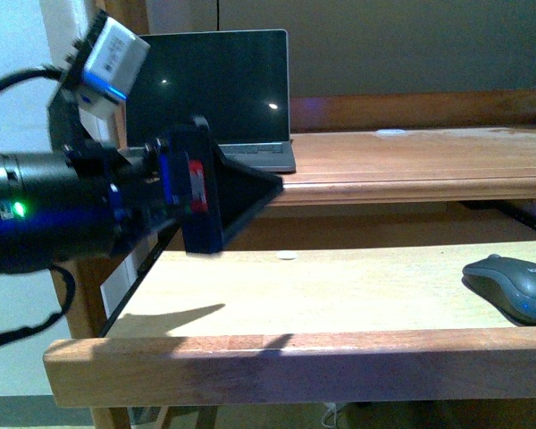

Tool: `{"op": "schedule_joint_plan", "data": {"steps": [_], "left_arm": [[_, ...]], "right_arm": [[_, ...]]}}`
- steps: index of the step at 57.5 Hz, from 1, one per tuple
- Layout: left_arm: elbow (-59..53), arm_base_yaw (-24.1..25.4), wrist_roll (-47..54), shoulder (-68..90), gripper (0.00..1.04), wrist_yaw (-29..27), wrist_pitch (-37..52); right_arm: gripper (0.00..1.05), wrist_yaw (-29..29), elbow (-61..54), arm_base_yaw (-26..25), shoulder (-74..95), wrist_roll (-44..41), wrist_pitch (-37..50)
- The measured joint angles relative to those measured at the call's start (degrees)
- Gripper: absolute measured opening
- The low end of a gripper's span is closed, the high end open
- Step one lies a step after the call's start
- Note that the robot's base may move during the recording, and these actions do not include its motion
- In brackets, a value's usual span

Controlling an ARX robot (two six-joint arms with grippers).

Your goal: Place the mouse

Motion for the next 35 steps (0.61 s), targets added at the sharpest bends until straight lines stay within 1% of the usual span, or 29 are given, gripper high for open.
{"op": "schedule_joint_plan", "data": {"steps": [3,8,15,17,23,31,33,35], "left_arm": [[-0.35,0.26,2.34,-2.47,0.97,-5.27,-2.08],[-2.80,1.20,5.60,-7.74,0.97,-12.39,-4.70],[-10.60,3.78,10.21,-18.64,0.97,-19.87,-6.01],[-13.38,4.83,10.29,-22.36,0.97,-20.20,-6.62],[-22.21,7.48,9.38,-36.52,0.97,-20.20,-13.84],[-27.69,8.70,8.20,-49.31,0.97,-21.20,-22.08],[-29.22,8.09,8.59,-52.52,0.93,-24.30,-22.84],[-31.30,7.13,9.27,-57.20,0.86,-28.70,-24.57]], "right_arm": [[0.97,0.00,0.00,0.00,0.00,0.00,0.00],[0.97,0.00,0.00,0.00,0.00,0.00,0.00],[0.97,0.00,0.00,0.00,0.00,0.00,0.00],[0.97,0.00,0.00,0.00,0.00,0.00,0.00],[0.97,0.00,0.00,0.00,0.00,0.00,0.00],[0.97,0.00,0.00,0.00,0.00,0.00,0.00],[0.97,-0.02,0.00,0.00,0.00,0.00,0.00],[0.97,-0.02,0.00,0.00,0.00,-0.02,0.00]]}}
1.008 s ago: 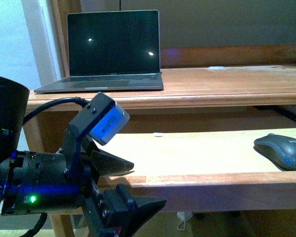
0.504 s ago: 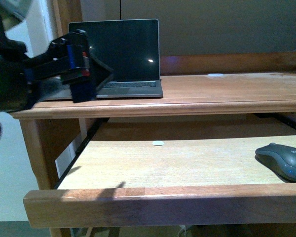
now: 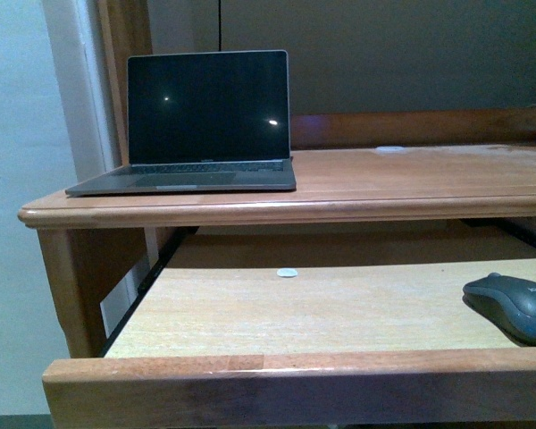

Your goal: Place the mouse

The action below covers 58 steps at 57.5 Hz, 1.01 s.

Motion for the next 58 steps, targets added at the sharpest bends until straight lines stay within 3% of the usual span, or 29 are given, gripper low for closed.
{"op": "schedule_joint_plan", "data": {"steps": [8,12,17,25,29,36,41,51,58], "left_arm": [[-6.62,-1.44,0.81,-15.96,0.65,-4.48,-9.84],[-9.22,-0.63,0.98,-21.70,0.53,-2.80,-11.06],[-9.94,5.88,1.22,-24.06,0.37,4.72,-11.41],[-10.86,8.22,1.33,-25.05,0.16,5.64,-11.41],[-11.43,8.33,1.36,-25.42,0.03,5.62,-11.41],[-12.13,8.35,1.46,-25.99,0.03,5.77,-11.34],[-12.55,8.37,1.46,-26.45,0.03,5.77,-11.19],[-15.06,8.39,1.46,-28.57,0.03,5.77,-10.93],[-15.06,8.39,1.46,-28.81,0.03,5.77,-10.93]], "right_arm": [[0.97,0.02,0.00,0.00,0.00,0.02,0.00],[0.97,0.00,0.00,0.00,0.00,0.02,0.00],[0.97,0.00,0.00,0.00,0.00,0.02,0.00],[0.97,-0.02,0.00,0.00,0.00,0.02,0.00],[0.97,-2.82,0.68,1.01,2.86,2.43,-0.94],[0.97,3.02,3.02,9.75,15.26,4.66,8.98],[0.97,8.61,7.39,18.47,28.79,4.81,21.11],[0.97,14.03,12.90,26.62,45.51,4.28,31.65],[0.97,15.67,16.33,29.66,55.34,2.99,36.94]]}}
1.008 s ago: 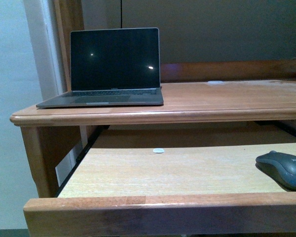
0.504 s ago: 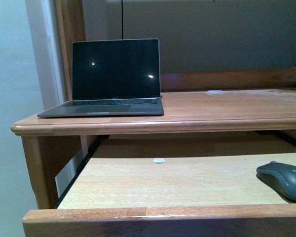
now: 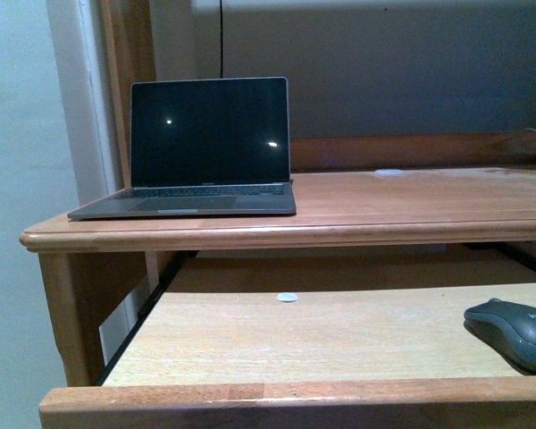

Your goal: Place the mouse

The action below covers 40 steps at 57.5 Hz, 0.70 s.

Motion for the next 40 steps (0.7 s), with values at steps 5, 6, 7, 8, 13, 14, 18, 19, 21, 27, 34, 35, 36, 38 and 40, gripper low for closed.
{"op": "schedule_joint_plan", "data": {"steps": [5,6,7,8,13,14,18,19,21,27,34,35,36,38,40], "left_arm": [[0.00,0.00,0.02,0.00,0.03,0.00,0.00],[0.00,0.00,0.00,0.00,0.03,0.00,0.00],[0.00,0.00,0.02,0.00,0.03,0.00,0.00],[0.00,0.00,0.00,0.00,0.03,0.02,0.00],[0.00,0.00,0.00,-0.02,0.10,0.00,0.00],[0.00,0.00,0.00,-0.02,0.14,0.00,0.00],[0.00,0.00,0.00,-0.02,0.25,0.00,0.00],[0.00,0.00,0.02,-0.04,0.28,0.00,0.00],[0.00,0.00,0.00,-0.02,0.33,0.00,0.00],[0.00,0.00,0.02,-0.04,0.49,0.00,0.00],[0.00,0.00,0.02,-0.04,0.69,0.00,0.00],[0.00,0.00,0.02,-0.04,0.70,0.00,0.00],[0.00,0.00,0.02,-0.04,0.74,0.00,0.00],[0.00,0.00,0.02,-0.04,0.79,0.00,0.00],[0.00,0.00,0.02,-0.04,0.85,0.00,0.00]], "right_arm": [[0.97,0.92,2.21,1.05,6.01,-1.51,2.08],[0.97,1.11,2.75,1.18,7.37,-1.75,2.29],[0.97,1.09,3.34,1.40,8.57,-2.16,2.36],[0.97,1.14,3.67,1.46,9.14,-2.40,2.40],[0.97,1.51,8.17,1.88,14.86,-4.44,1.90],[0.97,1.55,8.96,1.86,15.61,-4.61,1.33],[0.97,1.99,11.17,1.75,17.81,-5.51,-0.22],[0.97,1.99,11.91,1.68,18.51,-5.90,-0.72],[0.97,1.99,13.07,1.46,19.54,-6.34,-1.62],[0.97,2.32,16.74,0.44,22.82,-8.31,-4.35],[0.97,2.80,20.61,-1.25,26.47,-10.19,-6.95],[0.97,2.82,21.35,-1.62,27.12,-10.51,-7.56],[0.97,2.91,22.08,-1.99,27.76,-10.80,-8.22],[0.97,3.02,23.10,-2.47,28.70,-11.17,-9.27],[0.97,2.99,23.76,-2.80,29.29,-11.41,-10.03]]}}
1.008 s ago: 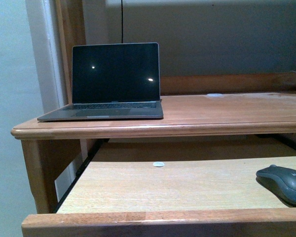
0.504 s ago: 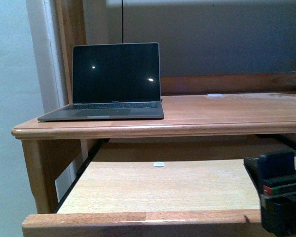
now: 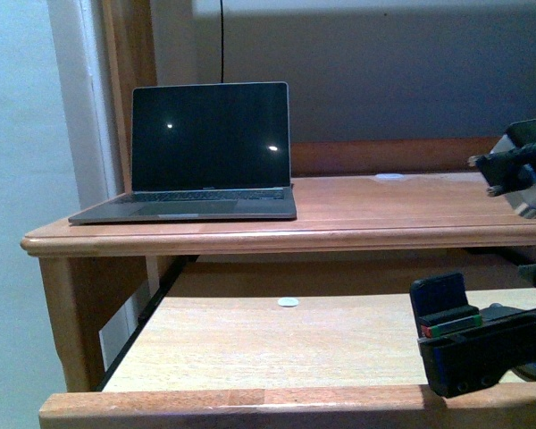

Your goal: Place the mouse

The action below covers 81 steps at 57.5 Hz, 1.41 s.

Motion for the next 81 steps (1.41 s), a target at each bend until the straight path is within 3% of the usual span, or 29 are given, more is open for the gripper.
{"op": "schedule_joint_plan", "data": {"steps": [6,26,41,57,81], "left_arm": [[0.00,0.00,0.04,0.00,0.99,0.00,0.00],[0.00,0.00,0.09,0.00,0.97,0.02,0.00],[0.00,0.00,0.07,0.00,0.97,0.00,0.00],[0.00,0.00,0.09,0.00,0.97,0.00,0.00],[0.00,0.00,0.09,0.00,0.97,0.00,0.00]], "right_arm": [[0.97,0.00,2.73,-1.49,2.16,-0.57,-4.24],[0.97,-0.11,6.75,-5.20,4.87,0.17,-13.42],[0.97,-3.76,9.42,-7.08,5.68,3.98,-20.02],[0.61,-5.22,10.73,-8.59,6.32,6.45,-22.91],[0.56,-5.70,15.28,-9.40,-0.24,11.19,-28.15]]}}
